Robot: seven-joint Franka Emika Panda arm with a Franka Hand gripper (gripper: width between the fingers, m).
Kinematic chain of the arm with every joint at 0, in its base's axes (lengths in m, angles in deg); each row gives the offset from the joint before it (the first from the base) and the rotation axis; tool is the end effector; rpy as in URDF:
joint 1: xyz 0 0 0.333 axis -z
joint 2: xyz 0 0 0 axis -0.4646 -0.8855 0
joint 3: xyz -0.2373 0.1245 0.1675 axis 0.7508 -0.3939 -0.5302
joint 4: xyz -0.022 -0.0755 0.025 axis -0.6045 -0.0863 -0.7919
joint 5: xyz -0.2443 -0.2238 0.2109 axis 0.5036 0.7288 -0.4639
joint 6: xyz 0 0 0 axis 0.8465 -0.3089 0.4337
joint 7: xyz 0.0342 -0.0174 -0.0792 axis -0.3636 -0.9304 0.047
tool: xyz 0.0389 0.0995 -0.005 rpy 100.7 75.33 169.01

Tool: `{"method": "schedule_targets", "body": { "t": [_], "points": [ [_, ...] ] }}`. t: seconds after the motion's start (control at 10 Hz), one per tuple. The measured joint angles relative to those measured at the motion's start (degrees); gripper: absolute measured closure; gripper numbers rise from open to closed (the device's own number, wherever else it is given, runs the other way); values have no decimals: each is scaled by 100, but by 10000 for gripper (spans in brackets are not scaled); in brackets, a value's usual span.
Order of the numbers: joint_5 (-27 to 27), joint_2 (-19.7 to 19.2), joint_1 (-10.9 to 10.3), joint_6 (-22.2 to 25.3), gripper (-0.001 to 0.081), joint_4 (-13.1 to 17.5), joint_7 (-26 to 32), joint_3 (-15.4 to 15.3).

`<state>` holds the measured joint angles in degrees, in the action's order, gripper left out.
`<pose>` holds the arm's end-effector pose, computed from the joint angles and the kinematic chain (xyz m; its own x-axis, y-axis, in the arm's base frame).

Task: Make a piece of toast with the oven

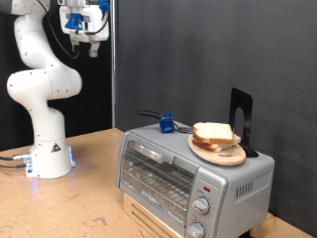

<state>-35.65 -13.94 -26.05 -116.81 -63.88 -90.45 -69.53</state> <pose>0.3093 -0.0026 0.5901 -0.6678 -0.7443 -0.0017 -0.7440 0.6674 0.0320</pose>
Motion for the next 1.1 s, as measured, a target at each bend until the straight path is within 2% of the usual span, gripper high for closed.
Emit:
{"method": "schedule_targets", "body": {
  "t": [0.2, 0.4, 0.5, 0.6, 0.9, 1.0, 1.1],
  "points": [
    [448, -11, -158, -54, -3, 22, 1131, -28],
    [1095, -163, -258, -234, -3, 55, 1917, -192],
    [963, -153, -238, -233, -3, 52, 1767, -174],
    [895, -132, -291, -274, -3, 43, 2154, -119],
    [743, -181, -767, -1074, -3, 30, 3932, 134],
    [621, -300, -966, -1512, -3, 64, 4490, 201],
    [559, -460, -1141, -1702, -3, 161, 4922, 312]
  ]
}}
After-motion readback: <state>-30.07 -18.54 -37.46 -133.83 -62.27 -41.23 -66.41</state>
